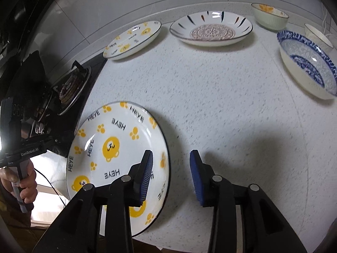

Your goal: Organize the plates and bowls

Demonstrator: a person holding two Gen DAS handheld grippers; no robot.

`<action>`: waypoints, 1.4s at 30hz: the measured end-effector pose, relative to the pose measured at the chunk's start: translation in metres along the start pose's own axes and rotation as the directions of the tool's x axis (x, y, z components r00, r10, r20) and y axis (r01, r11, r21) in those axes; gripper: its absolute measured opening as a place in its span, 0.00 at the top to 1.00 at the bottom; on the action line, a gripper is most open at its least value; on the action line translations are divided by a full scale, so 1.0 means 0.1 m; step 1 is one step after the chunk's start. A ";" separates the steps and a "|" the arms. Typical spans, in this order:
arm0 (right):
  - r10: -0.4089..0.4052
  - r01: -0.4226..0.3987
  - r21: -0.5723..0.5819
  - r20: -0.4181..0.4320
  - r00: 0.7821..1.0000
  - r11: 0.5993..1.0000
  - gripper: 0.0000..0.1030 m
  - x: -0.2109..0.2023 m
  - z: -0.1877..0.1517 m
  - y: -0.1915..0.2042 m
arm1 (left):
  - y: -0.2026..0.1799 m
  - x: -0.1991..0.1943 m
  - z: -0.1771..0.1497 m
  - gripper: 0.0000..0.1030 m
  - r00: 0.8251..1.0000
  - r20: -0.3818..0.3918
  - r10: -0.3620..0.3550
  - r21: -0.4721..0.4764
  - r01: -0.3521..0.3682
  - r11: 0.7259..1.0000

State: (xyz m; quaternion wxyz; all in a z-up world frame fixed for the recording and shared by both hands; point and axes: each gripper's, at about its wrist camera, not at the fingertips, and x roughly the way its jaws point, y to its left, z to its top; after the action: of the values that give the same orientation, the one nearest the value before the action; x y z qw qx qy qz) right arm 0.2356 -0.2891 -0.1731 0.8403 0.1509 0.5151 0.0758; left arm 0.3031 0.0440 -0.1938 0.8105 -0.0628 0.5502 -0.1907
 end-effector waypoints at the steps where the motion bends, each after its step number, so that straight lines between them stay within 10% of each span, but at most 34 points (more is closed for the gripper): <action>1: -0.003 0.003 -0.001 0.009 1.000 1.000 0.67 -0.02 0.05 -0.02 | -0.01 -0.04 0.06 0.77 1.000 0.016 -0.006 -0.001 0.006 1.000; 8: -0.069 0.074 -0.044 0.109 0.992 0.996 0.55 -0.24 0.68 -0.25 | -0.30 0.01 0.66 0.54 0.993 0.024 -0.119 -0.007 0.119 0.993; 18: -0.105 0.110 -0.035 0.117 0.988 0.993 0.39 0.00 1.79 -0.75 | -0.80 0.68 1.65 0.50 0.991 0.018 -0.129 -0.002 0.129 0.992; 36: -0.227 0.227 0.001 -0.024 0.974 0.974 0.41 0.81 2.56 -1.26 | -0.93 1.82 2.36 0.52 0.993 -0.072 -0.089 -0.104 0.081 0.991; 42: -0.237 0.238 -0.004 -0.076 0.968 0.971 0.66 1.00 2.55 -1.28 | -1.07 1.95 2.44 0.52 0.993 -0.076 -0.091 -0.063 0.087 0.994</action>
State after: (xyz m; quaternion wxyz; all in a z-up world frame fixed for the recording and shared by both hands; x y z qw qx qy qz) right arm 0.5040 -0.4266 -0.1917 0.8228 0.0872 0.5612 -0.0208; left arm 0.5637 -0.1543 -0.2348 0.7766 -0.1040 0.5839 -0.2124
